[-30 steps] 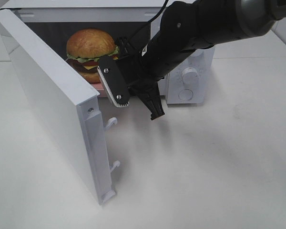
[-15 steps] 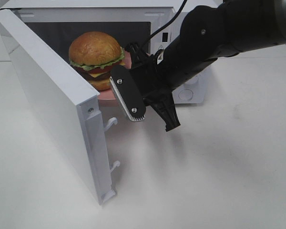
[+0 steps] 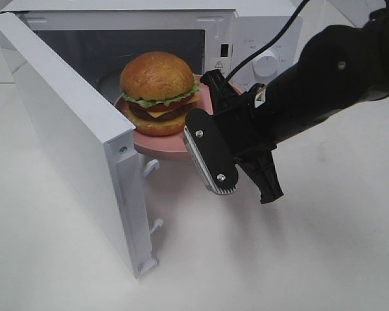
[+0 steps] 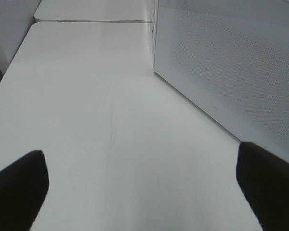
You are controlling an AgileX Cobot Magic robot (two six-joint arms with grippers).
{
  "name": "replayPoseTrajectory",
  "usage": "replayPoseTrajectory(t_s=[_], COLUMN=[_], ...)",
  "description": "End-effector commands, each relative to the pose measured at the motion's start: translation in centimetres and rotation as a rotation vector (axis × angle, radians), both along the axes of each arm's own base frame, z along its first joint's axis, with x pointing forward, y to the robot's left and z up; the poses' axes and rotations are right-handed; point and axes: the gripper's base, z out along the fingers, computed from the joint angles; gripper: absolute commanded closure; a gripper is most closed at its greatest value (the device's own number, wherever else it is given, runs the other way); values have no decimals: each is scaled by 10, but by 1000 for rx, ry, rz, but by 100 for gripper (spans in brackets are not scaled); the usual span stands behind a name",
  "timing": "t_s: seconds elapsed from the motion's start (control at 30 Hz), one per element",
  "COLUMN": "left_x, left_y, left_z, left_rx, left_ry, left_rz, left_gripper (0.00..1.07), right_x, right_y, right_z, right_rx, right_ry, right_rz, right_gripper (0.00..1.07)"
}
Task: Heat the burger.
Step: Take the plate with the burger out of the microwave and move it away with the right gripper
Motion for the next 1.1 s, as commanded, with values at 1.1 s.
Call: replayPoseTrajectory(t_s=[1.1], left_x=[-2], left_y=[-1], left_z=[0], left_rx=[-5], left_ry=[-22], left_rz=[-2], left_gripper=[9], right_x=[-96], right_y=[-76], right_z=[17], right_rx=[121], right_ry=[-47], right_rz=[-87], right_gripper=[107])
